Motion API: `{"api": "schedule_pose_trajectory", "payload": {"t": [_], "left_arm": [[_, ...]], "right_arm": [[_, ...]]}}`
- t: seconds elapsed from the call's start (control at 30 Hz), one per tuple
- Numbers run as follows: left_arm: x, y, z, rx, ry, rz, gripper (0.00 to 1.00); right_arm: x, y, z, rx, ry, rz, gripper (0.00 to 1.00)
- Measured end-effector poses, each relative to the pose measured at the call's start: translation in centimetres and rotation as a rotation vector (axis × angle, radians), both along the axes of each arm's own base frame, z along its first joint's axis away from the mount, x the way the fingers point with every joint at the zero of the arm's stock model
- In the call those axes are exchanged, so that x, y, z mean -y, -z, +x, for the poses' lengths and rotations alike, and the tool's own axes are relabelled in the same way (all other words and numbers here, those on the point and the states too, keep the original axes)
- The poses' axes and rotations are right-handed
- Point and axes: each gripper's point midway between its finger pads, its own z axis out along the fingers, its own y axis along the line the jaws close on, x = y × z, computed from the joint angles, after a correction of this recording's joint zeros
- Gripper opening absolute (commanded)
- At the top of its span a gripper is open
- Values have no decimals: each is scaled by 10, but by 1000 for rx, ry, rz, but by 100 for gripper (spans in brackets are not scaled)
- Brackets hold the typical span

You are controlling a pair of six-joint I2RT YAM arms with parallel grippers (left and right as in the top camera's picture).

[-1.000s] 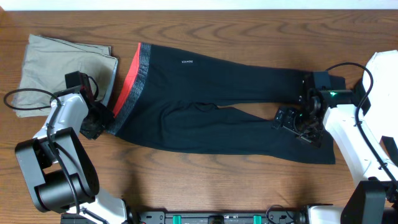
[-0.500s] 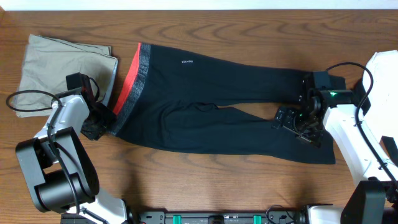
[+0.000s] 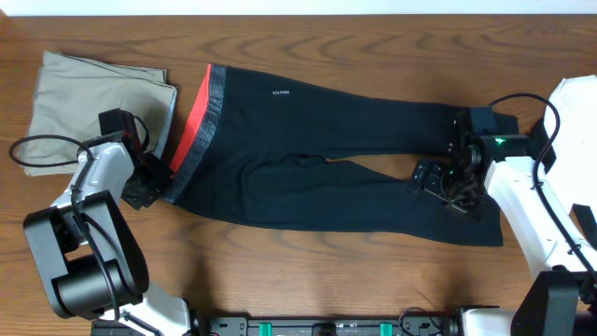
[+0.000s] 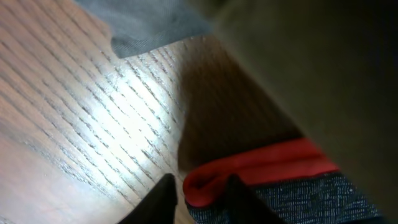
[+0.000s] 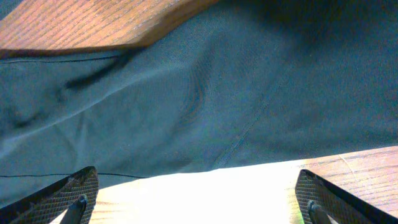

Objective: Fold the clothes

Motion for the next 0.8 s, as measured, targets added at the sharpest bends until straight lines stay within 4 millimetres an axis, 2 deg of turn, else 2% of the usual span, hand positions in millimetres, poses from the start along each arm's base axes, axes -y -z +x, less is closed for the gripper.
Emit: {"api": "schedule_pose_trajectory", "payload": {"t": [0.07,0.23,0.53,0.67,0.8], "left_arm": [[0,0,0,2,0,0,14],[0,0,0,2,-1,0,6],[0,0,0,2,-3,0,6],[0,0,0,2,-3,0,6],[0,0,0,2,-3,0,6]], "right_arm": [[0,0,0,0,0,0,99],[0,0,3,13,0,0,99],[2,0,4,13,15,-11,98],[14,1,-7,-33,77,-77,98],[28,-11,-16,-25,158,-122,99]]}}
